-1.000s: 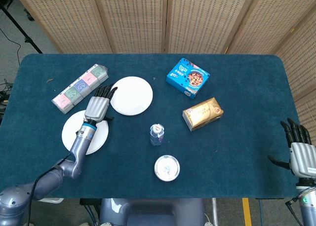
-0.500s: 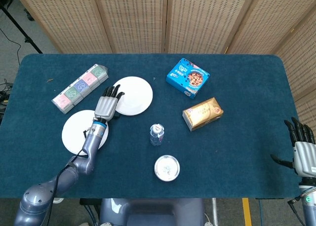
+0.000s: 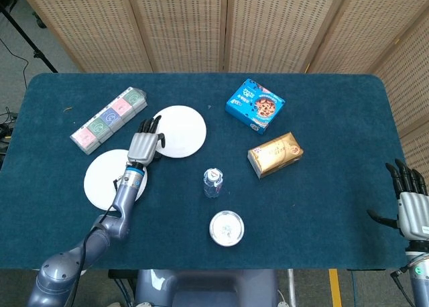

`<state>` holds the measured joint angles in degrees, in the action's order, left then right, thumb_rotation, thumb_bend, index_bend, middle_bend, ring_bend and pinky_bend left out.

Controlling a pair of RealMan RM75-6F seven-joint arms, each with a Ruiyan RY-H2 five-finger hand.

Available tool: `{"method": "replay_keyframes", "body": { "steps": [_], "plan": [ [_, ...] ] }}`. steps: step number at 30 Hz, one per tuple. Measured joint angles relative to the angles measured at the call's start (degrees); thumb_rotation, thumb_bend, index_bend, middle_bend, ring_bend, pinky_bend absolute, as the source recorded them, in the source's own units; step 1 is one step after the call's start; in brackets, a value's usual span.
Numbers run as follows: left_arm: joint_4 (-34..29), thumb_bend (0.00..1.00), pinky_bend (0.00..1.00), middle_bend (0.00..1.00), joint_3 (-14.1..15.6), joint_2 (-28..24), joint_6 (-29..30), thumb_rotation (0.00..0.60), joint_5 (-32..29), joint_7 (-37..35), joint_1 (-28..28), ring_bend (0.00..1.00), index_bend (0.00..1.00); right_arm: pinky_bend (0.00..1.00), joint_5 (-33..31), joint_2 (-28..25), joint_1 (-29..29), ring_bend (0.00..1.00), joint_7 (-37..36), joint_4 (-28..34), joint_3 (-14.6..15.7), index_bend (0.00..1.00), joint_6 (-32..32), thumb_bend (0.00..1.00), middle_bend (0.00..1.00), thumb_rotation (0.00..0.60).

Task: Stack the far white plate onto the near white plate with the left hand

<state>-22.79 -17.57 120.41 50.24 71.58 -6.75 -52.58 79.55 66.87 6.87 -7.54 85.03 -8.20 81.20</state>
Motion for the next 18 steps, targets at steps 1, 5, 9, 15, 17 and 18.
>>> {"method": "replay_keyframes", "body": {
  "steps": [1,5,9,15,17,18],
  "plan": [
    [0.29,0.49,0.0,0.0,0.0,0.08,0.69,0.6,0.12,-0.61,0.03,0.0,0.88,0.0,-0.05,0.02,0.04,0.0,0.03,-0.02,0.01,0.0,-0.13,0.0,0.0,0.6],
    [1.29,0.5,0.0,0.0,-0.53,0.19,1.83,0.6,-0.01,-2.55,-0.01,0.0,0.89,0.0,-0.16,-0.02,0.06,0.0,-0.06,0.02,0.01,0.0,-0.18,0.0,0.0,0.6],
    [1.45,0.53,0.0,0.0,-0.76,-0.16,2.47,0.6,-0.11,-3.23,0.04,0.0,0.9,0.0,-0.01,-0.16,-0.04,0.0,-0.24,0.19,0.03,0.0,0.04,0.0,0.0,0.6],
    [0.01,0.58,0.0,0.0,-0.53,-1.55,4.49,0.6,0.39,-4.63,0.82,0.0,0.93,0.0,0.19,-0.26,-0.07,0.0,-0.31,0.35,0.1,0.0,0.15,0.0,0.0,0.6],
    [-1.11,0.58,0.0,0.0,-0.31,-2.58,5.7,0.6,0.77,-5.22,1.44,0.0,0.93,0.0,0.34,-0.27,-0.07,0.0,-0.25,0.45,0.17,0.0,0.19,0.0,0.0,0.6],
    [-1.64,0.58,0.0,0.0,-0.19,-3.09,6.29,0.6,0.96,-5.43,1.74,0.0,0.94,0.0,0.45,-0.28,-0.07,0.0,-0.22,0.55,0.21,0.0,0.23,0.0,0.0,0.6]
  ]
}}
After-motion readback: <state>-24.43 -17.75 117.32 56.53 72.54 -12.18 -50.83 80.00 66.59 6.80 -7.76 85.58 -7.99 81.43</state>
